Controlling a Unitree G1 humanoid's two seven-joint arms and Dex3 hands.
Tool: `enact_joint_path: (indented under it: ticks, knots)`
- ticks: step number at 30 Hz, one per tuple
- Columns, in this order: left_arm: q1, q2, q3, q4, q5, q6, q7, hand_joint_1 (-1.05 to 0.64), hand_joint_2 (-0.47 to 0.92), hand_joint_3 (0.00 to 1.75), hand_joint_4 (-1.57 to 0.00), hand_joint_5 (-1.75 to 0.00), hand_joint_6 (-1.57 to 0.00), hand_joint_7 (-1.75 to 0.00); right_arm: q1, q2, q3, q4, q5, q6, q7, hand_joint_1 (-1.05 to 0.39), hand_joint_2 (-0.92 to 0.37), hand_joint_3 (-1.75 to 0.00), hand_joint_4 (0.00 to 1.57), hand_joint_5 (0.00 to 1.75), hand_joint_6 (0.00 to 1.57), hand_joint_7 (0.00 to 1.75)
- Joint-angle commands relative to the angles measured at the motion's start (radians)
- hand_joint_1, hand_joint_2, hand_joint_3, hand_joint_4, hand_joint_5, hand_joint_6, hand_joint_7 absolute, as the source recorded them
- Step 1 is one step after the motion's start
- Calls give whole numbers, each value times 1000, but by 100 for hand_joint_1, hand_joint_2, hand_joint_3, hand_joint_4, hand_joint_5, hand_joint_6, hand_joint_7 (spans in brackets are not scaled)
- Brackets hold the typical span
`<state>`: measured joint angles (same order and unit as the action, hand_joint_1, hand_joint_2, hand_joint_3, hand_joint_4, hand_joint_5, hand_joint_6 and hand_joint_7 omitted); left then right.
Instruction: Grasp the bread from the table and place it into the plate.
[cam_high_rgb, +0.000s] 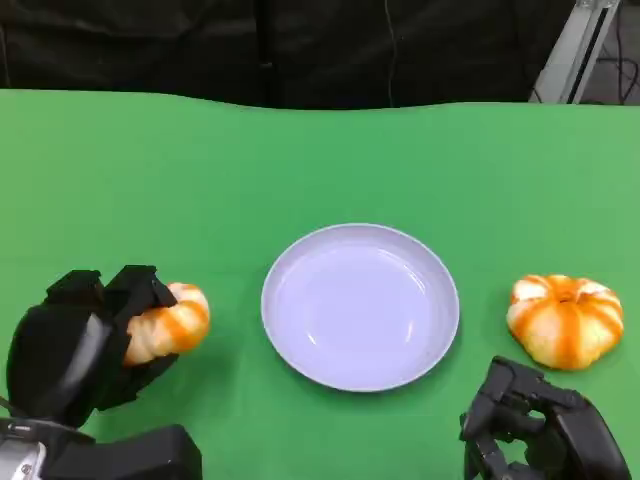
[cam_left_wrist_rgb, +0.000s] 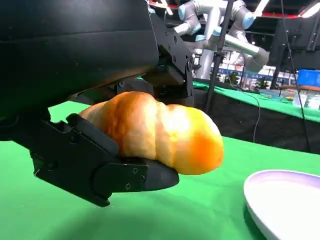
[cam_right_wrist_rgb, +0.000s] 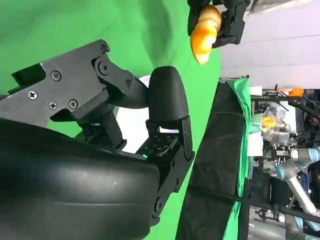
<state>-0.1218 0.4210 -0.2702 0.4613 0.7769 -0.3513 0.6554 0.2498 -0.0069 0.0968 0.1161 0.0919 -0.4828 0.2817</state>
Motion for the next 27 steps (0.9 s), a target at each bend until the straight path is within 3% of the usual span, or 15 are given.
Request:
enact_joint_path:
  ticks: [1,3,6,13,17,27]
  knots:
    - [8,20,13,-6,-2,0,11,-4,65,75,-72,-175,-61,-175,6,-13,-5,-7,0,8,-4,-12,-69,-99,77,175,74,152]
    - [-4,10,10,-63,1,1,-5,-4,65,76,-72,-175,-61,-175,4,-13,-5,-4,1,4,-2,-12,-69,-98,77,175,74,152]
    - [-21,-11,3,-177,4,21,-55,-8,59,90,-76,-175,-65,-175,3,-13,-5,-1,2,3,-1,-13,-69,-99,77,175,74,152]
    - [-10,-17,10,-206,6,38,-79,-9,59,92,-76,-175,-65,-175,3,-13,-5,-2,2,3,-2,-13,-69,-99,77,175,74,151]
    - [-90,-72,-34,-233,28,62,-130,-12,59,94,-76,-175,-66,-175,2,-9,-4,-1,-1,9,-7,-12,-68,-98,77,175,74,151]
    - [-229,-180,-108,-88,38,51,-137,-10,55,93,-75,-175,-66,-175,12,-6,0,-11,3,12,-6,-14,-69,-97,77,175,74,150]
